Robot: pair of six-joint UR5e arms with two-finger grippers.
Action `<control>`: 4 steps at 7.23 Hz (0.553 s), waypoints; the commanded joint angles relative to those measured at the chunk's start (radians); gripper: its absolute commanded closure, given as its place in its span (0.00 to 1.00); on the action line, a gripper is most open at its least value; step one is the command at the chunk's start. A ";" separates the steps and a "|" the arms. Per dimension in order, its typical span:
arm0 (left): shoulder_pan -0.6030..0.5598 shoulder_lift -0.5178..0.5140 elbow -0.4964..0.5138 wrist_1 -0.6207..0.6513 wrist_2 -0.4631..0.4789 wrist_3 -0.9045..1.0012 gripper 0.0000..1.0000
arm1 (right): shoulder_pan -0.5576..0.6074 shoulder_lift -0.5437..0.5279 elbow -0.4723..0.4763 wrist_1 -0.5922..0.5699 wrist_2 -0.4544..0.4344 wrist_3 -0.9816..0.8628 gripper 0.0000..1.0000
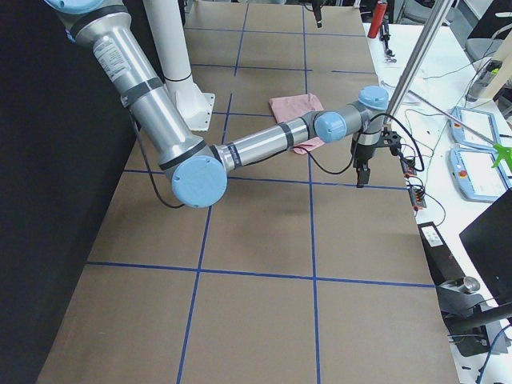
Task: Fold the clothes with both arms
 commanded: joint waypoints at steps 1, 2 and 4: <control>-0.213 0.158 -0.018 0.076 -0.071 0.553 0.00 | 0.202 -0.176 0.081 -0.165 0.111 -0.479 0.00; -0.337 0.226 -0.004 0.076 -0.107 0.838 0.00 | 0.249 -0.259 0.122 -0.176 0.113 -0.558 0.00; -0.358 0.344 0.031 0.023 -0.214 0.942 0.00 | 0.249 -0.356 0.230 -0.157 0.119 -0.556 0.00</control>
